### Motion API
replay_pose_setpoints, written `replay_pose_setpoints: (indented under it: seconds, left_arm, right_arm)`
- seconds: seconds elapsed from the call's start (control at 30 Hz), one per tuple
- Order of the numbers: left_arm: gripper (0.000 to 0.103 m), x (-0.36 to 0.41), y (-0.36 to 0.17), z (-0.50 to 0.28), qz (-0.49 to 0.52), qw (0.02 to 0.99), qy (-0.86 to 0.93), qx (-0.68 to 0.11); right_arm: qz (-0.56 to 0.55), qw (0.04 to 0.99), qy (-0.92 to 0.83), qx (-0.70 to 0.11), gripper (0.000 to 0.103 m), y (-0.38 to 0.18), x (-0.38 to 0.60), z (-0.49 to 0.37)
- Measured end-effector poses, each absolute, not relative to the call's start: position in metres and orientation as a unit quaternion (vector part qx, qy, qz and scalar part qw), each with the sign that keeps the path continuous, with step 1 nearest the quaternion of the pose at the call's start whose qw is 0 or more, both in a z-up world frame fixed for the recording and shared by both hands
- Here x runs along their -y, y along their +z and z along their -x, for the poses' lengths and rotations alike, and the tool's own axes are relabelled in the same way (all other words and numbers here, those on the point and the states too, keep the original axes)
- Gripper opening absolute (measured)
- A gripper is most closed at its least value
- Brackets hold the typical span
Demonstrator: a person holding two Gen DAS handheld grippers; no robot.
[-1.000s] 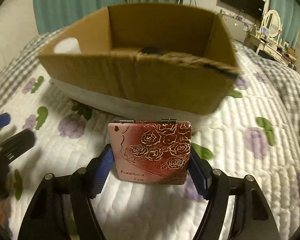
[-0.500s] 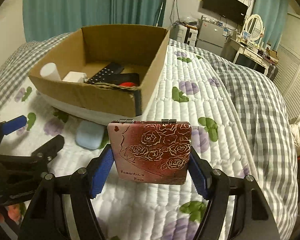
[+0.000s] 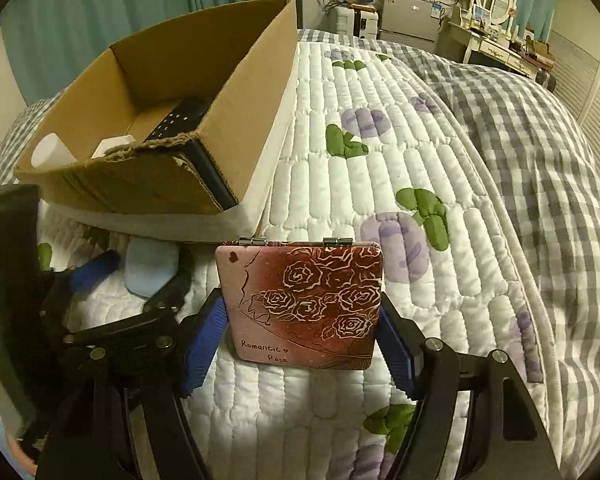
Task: Organize rigid objects
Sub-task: 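Grasp the light-blue earbud case with the left gripper while the right holds the mirror, then lower the earbud case and mirror into the box and open both grippers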
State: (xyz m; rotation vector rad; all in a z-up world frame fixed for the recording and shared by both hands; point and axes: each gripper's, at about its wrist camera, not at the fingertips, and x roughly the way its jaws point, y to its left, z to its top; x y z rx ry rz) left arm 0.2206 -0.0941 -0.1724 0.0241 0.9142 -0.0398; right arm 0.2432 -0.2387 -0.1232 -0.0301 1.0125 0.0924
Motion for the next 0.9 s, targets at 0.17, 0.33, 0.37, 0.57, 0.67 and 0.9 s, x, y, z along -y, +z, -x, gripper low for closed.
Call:
replay_pose_setpoints:
  seconds: [0.17, 0.33, 0.37, 0.57, 0.67, 0.9]
  left_arm:
    - [0.052, 0.091, -0.162, -0.208, -0.021, 0.897, -0.023, -0.441]
    - [0.052, 0.078, -0.134, -0.177, -0.017, 0.906, -0.027, -0.423]
    - [0.052, 0.075, -0.127, -0.171, -0.014, 0.908, -0.027, -0.418]
    - [0.052, 0.054, -0.074, -0.142, -0.005, 0.926, -0.003, -0.377]
    - [0.052, 0.046, -0.044, -0.131, 0.003, 0.933, 0.004, -0.361]
    - [0.052, 0.030, 0.005, -0.117, 0.000, 0.943, 0.005, -0.331]
  right_arm:
    - [0.020, 0.877, 0.043, -0.479, 0.071, -0.124, 0.237, -0.241]
    - [0.022, 0.886, 0.041, -0.461, 0.071, -0.118, 0.236, -0.227]
    - [0.025, 0.890, 0.042, -0.454, 0.071, -0.114, 0.234, -0.223]
    - [0.057, 0.908, 0.048, -0.412, 0.071, -0.079, 0.216, -0.196]
    - [0.054, 0.914, 0.049, -0.400, 0.071, -0.060, 0.212, -0.183]
    - [0.048, 0.928, 0.062, -0.363, 0.071, -0.010, 0.201, -0.163]
